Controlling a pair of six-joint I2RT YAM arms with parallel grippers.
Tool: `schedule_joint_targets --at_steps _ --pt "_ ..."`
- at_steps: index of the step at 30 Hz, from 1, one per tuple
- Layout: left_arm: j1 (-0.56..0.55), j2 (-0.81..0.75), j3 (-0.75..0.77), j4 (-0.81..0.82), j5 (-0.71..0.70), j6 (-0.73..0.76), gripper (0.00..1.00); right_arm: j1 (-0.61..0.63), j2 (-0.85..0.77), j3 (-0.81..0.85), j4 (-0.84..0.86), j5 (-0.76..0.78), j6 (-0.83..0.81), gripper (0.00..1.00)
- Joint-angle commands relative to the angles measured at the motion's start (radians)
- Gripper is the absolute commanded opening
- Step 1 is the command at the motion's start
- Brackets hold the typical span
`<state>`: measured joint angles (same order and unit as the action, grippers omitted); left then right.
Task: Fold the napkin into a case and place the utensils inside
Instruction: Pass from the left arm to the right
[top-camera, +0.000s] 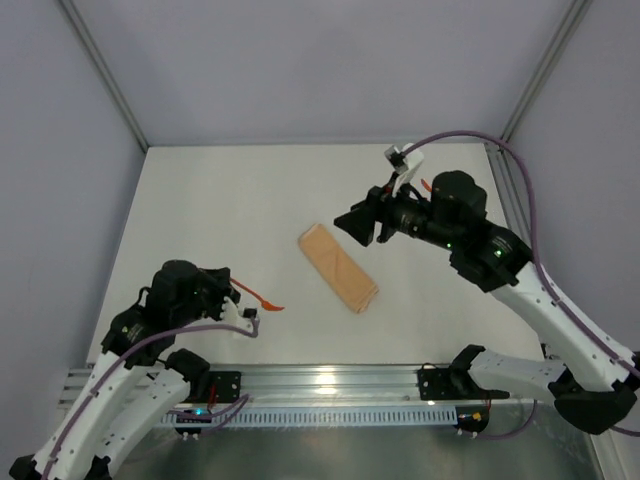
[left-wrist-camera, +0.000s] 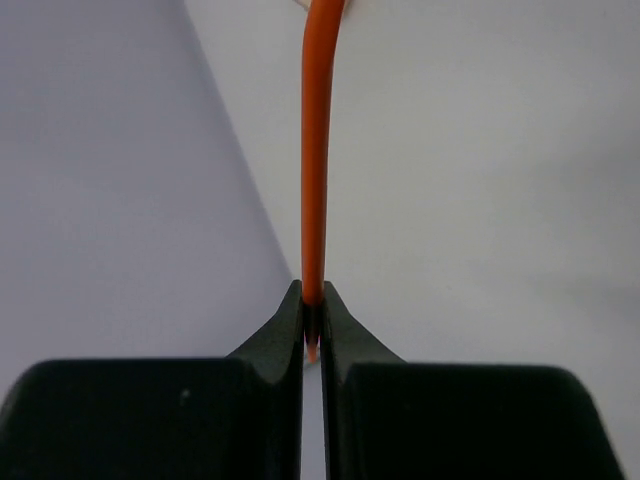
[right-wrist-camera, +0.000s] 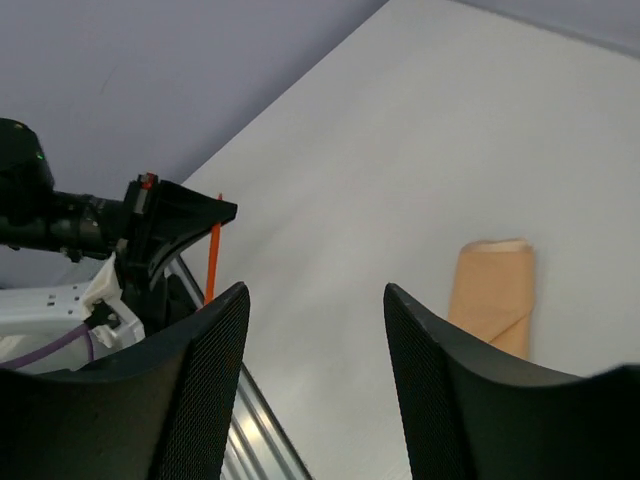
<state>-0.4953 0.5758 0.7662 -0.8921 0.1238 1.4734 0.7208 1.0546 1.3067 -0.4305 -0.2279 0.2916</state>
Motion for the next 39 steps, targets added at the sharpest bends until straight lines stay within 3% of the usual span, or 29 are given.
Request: schedule_joint_targets --at_steps 1,4,10,14,18,26,31,35,36,39 --pt "0.001 -0.112 -0.036 0.053 0.132 0.391 0.00 0.049 0.151 0.020 -0.002 -0.154 0.014 0.57" --pt "0.001 -0.174 -0.068 0.042 0.135 0.467 0.00 0.213 0.309 0.135 -0.039 -0.015 -0.015 0.54" --pt "0.001 -0.324 -0.125 -0.001 0.077 0.585 0.00 0.377 0.485 0.180 0.015 0.044 0.046 0.54" --pt "0.001 -0.396 -0.174 0.009 0.065 0.577 0.00 0.482 0.556 0.187 0.053 0.039 0.063 0.54" --pt "0.001 -0.441 -0.196 -0.002 0.056 0.584 0.00 0.502 0.596 0.178 0.113 0.009 0.104 0.54" --pt "0.001 -0.393 -0.188 0.010 0.042 0.509 0.00 0.519 0.683 0.227 0.049 0.101 0.077 0.50" --pt "0.001 -0.406 -0.197 0.013 0.028 0.492 0.00 0.517 0.713 0.227 0.061 0.067 0.070 0.49" --pt "0.001 -0.410 -0.197 0.008 0.019 0.484 0.00 0.519 0.729 0.223 0.073 0.038 0.086 0.39" --pt "0.001 -0.407 -0.197 0.010 0.016 0.479 0.00 0.519 0.729 0.215 0.075 0.023 0.089 0.28" --pt "0.001 -0.399 -0.200 0.028 0.010 0.463 0.00 0.519 0.710 0.178 0.091 0.013 0.112 0.07"
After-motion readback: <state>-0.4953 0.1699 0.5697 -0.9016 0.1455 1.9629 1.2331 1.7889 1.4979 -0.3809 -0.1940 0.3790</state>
